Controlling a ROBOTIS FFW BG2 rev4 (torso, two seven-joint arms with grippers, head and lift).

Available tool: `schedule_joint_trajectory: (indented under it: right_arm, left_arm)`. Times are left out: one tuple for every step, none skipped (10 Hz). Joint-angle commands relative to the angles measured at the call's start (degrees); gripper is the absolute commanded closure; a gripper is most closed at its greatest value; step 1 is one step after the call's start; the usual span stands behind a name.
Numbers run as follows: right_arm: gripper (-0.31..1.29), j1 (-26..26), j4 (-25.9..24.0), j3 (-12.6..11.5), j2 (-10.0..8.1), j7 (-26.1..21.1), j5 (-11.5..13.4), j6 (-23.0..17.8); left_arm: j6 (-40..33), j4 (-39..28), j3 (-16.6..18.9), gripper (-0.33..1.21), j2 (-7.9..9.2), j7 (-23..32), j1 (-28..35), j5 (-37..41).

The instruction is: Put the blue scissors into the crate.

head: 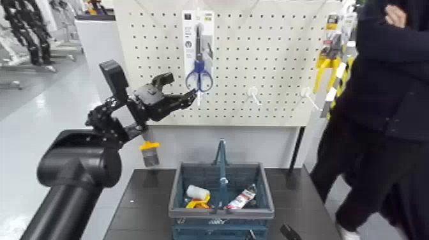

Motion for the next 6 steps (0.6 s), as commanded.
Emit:
schedule_joint_trajectory:
  right_arm:
    - [0.16, -0.18, 0.2, 0.04, 0.18, 0.35, -0.1, 0.03]
    - [0.16, -0.18, 0.2, 0.13, 0.26, 0.43, -0.18, 0.03]
    - [0.16, -0.26, 0.2, 0.04, 0.18, 0.52, -0.18, 0.03]
    - [0.16, -0.26, 0.2, 0.13, 0.18, 0.61, -0.18, 0.03]
    - [0.16, -0.26, 0.2, 0.13, 0.18, 0.61, -0.18, 0.03]
    - [0.16, -0.35, 0.2, 0.13, 0.18, 0.7, -0.18, 0.03]
  left_arm:
    - [-2.2, 3.86, -1.31, 0.23, 0.02, -0.14, -3.48, 0.17]
    - [-2.73, 5.7, -1.93, 0.23, 0.11, -0.49, -5.06, 0.26]
    - [-3.78, 7.99, -3.07, 0.23, 0.2, -1.55, -7.0, 0.34]
    - [-4.22, 9.39, -3.42, 0.24, 0.02, -1.81, -8.4, 0.43]
    - [-5.01, 11.5, -3.68, 0.26, -0.07, -2.69, -9.98, 0.34]
    - [-5.45, 12.65, -3.77, 0.27, -0.24, -2.87, -11.39, 0.26]
